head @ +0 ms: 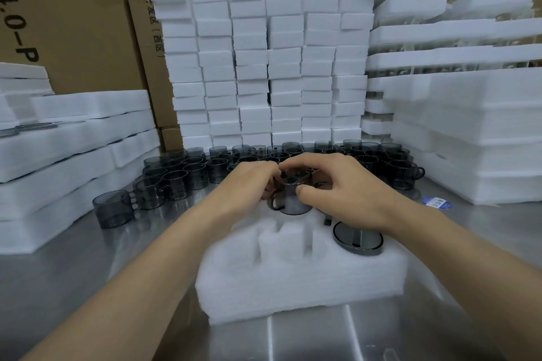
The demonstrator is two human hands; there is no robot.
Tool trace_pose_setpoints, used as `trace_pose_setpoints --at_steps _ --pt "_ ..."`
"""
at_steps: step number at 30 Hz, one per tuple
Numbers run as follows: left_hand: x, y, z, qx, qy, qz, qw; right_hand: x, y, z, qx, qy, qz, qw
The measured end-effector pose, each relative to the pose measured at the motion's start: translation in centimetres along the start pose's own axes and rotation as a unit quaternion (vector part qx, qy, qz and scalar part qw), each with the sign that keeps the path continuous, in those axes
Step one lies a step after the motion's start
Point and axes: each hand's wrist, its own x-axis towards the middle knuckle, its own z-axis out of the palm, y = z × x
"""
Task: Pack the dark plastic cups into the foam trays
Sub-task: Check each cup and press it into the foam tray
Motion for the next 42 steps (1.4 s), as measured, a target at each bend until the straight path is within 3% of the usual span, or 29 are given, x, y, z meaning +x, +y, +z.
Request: trace_pose_setpoints --at_steps 11,42 --pt "-0.52 0.55 -0.07 -0.005 0.0 0.009 1.0 0.21 0.06 0.43 0.071 -0.039 -0.007 0.997" --pt "-0.26 0.37 0.06 0.009 -0.005 0.041 0.999 0.47 0.6 0.79 0.066 -0.052 -0.028 0.996"
